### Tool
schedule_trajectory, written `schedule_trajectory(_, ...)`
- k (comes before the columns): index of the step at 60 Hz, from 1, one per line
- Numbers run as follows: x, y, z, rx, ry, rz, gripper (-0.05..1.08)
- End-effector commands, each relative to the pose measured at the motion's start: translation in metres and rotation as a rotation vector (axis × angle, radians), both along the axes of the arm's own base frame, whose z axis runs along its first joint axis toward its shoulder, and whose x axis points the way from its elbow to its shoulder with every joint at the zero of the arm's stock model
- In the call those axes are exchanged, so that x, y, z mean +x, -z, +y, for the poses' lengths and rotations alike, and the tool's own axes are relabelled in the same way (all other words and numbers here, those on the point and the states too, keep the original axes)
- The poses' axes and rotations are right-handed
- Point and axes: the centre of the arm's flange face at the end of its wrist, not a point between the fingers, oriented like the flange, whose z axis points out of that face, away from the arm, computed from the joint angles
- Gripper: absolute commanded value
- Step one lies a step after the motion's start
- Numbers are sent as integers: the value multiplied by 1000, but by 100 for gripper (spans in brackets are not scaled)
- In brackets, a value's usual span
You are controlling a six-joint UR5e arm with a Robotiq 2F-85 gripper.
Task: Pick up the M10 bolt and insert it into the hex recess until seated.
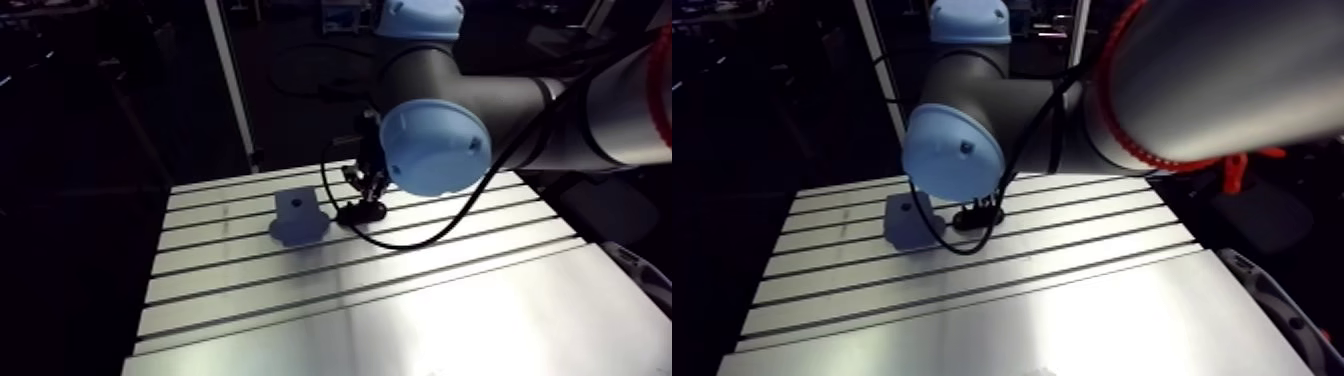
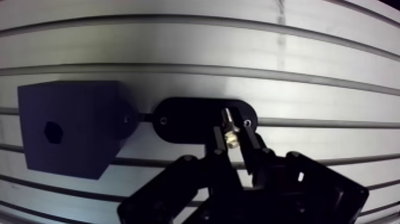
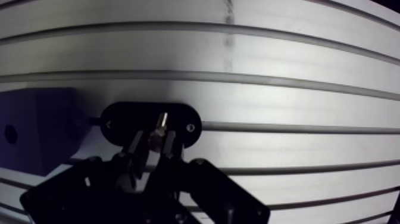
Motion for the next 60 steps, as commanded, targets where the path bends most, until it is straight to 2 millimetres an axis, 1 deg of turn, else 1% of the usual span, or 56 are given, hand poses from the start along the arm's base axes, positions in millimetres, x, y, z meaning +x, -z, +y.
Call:
schedule_trajectory(1,-2,-12,0,3,0,22,75)
schedule_trajectory(6,-3,-15,0,3,2,29,75)
schedule_trajectory(7,-4,-20,1,1,15,39,75)
schedule_trajectory(13,-5,-24,0,-2,19,46,75)
schedule_trajectory(17,-6,-31,-1,-7,27,46,75)
schedule_trajectory(22,-9,-36,-1,-13,39,38,75)
schedule_trajectory(26,-11,-44,-1,-17,41,27,75)
schedule_trajectory(27,-13,-48,0,-19,43,19,75)
schedule_trajectory(28,-13,-48,0,-19,43,19,75)
schedule_trajectory(31,-16,-58,0,-27,61,-6,77)
schedule_trajectory(34,-17,-62,1,-31,75,-21,79)
schedule_trajectory(35,-19,-70,1,-36,88,-31,81)
schedule_trajectory(36,-19,-70,1,-36,88,-31,81)
schedule_trajectory(37,-20,-77,0,-39,98,-39,84)
schedule_trajectory(38,-20,-77,0,-39,98,-39,84)
schedule_trajectory(40,-23,-92,-2,-45,108,-53,91)
schedule_trajectory(41,-23,-92,-2,-45,108,-53,91)
schedule_trajectory(42,-24,-100,-4,-48,113,-56,92)
schedule_trajectory(43,-24,-100,-4,-48,113,-56,92)
schedule_trajectory(44,-26,-107,-5,-49,116,-65,93)
schedule_trajectory(45,-26,-107,-5,-49,116,-65,93)
schedule_trajectory(46,-28,-113,-7,-53,116,-80,94)
schedule_trajectory(47,-28,-113,-7,-53,116,-80,94)
schedule_trajectory(48,-30,-119,-10,-58,110,-93,96)
schedule_trajectory(49,-30,-119,-10,-58,110,-93,96)
schedule_trajectory(51,-34,-130,-19,-62,96,-116,101)
schedule_trajectory(52,-34,-130,-19,-62,96,-116,101)
schedule_trajectory(55,-38,-140,-28,-62,82,-128,104)
schedule_trajectory(56,-38,-140,-28,-62,82,-128,104)
schedule_trajectory(60,-43,-151,-30,-60,87,-139,107)
